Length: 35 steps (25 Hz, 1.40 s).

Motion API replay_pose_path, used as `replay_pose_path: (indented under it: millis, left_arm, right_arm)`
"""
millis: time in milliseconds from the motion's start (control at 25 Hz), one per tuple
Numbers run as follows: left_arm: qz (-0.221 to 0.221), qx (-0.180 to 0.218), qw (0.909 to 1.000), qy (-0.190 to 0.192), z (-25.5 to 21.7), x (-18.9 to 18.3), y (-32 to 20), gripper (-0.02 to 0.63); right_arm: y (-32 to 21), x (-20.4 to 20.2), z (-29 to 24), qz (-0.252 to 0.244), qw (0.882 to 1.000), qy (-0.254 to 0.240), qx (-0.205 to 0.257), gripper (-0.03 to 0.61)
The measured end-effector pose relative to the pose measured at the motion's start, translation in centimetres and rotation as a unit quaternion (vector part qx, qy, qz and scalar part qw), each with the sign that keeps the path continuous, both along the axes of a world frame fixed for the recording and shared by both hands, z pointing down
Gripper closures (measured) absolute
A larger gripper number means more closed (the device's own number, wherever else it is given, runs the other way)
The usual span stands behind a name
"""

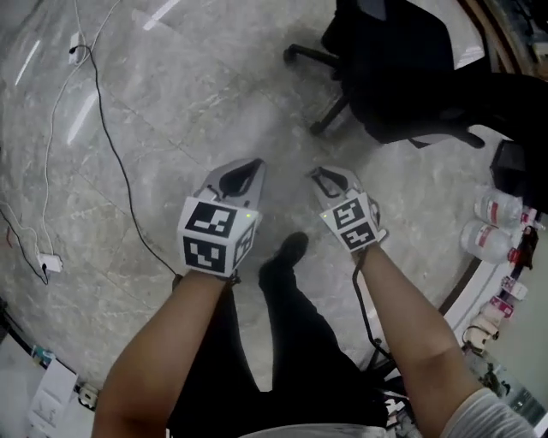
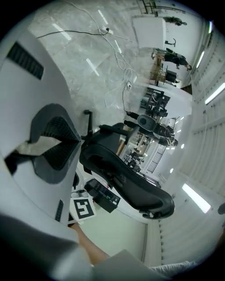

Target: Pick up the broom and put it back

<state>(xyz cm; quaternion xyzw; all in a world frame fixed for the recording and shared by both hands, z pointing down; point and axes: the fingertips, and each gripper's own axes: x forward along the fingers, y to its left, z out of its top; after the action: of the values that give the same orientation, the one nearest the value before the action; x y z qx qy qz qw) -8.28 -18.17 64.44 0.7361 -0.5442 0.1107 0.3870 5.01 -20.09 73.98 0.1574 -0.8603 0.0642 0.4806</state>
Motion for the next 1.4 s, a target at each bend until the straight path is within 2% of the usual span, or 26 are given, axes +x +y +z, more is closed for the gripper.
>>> replay_pose_path:
  millis: [80, 200, 360, 520, 640, 720, 840, 960, 1240, 1400]
  left_arm:
    - [0.011, 0.021, 0.9997, -0.002, -5.9, 1.7, -2.1, 0.609]
    - [0.006, 0.05, 0.9987, 0.001, -14.9, 4.8, -5.3, 0.609]
    - [0.01, 0.074, 0.9972, 0.001, -25.3, 10.0, -7.3, 0.609]
    - [0.023, 0.099, 0.9947, -0.017, -33.9, 13.8, -8.6, 0.609]
    - [0.018, 0.107, 0.9935, -0.033, -38.7, 16.1, -8.3, 0.609]
    - [0.011, 0.106, 0.9934, -0.041, -40.9, 17.2, -7.4, 0.609]
    - [0.007, 0.114, 0.9916, -0.061, -43.2, 17.6, -6.4, 0.609]
    - [-0.002, 0.125, 0.9892, -0.076, -45.2, 17.3, -6.0, 0.609]
    - [-0.009, 0.156, 0.9838, -0.087, -48.4, 16.5, -6.9, 0.609]
    - [0.006, 0.182, 0.9799, -0.082, -50.7, 16.3, -7.6, 0.609]
  right_arm:
    - [-3.5, 2.7, -7.1, 0.051, 0.998, -0.028, 0.031, 0.497]
    - [-8.3, 8.3, -17.0, 0.12, 0.989, -0.063, 0.065, 0.497]
    - [-12.8, 16.5, -27.5, 0.218, 0.966, -0.103, 0.089, 0.495]
    - [-17.1, 21.7, -34.4, 0.307, 0.935, -0.151, 0.088, 0.495]
    - [-19.2, 23.9, -37.1, 0.345, 0.92, -0.173, 0.064, 0.494]
    - [-19.7, 24.5, -37.8, 0.353, 0.918, -0.177, 0.042, 0.492]
    - [-20.1, 24.1, -37.7, 0.347, 0.922, -0.172, 0.012, 0.485]
    - [-20.0, 24.7, -38.2, 0.36, 0.917, -0.17, 0.0, 0.476]
    - [-18.5, 23.8, -40.4, 0.327, 0.928, -0.177, 0.023, 0.476]
    - [-16.2, 21.8, -45.3, 0.304, 0.929, -0.206, 0.05, 0.48]
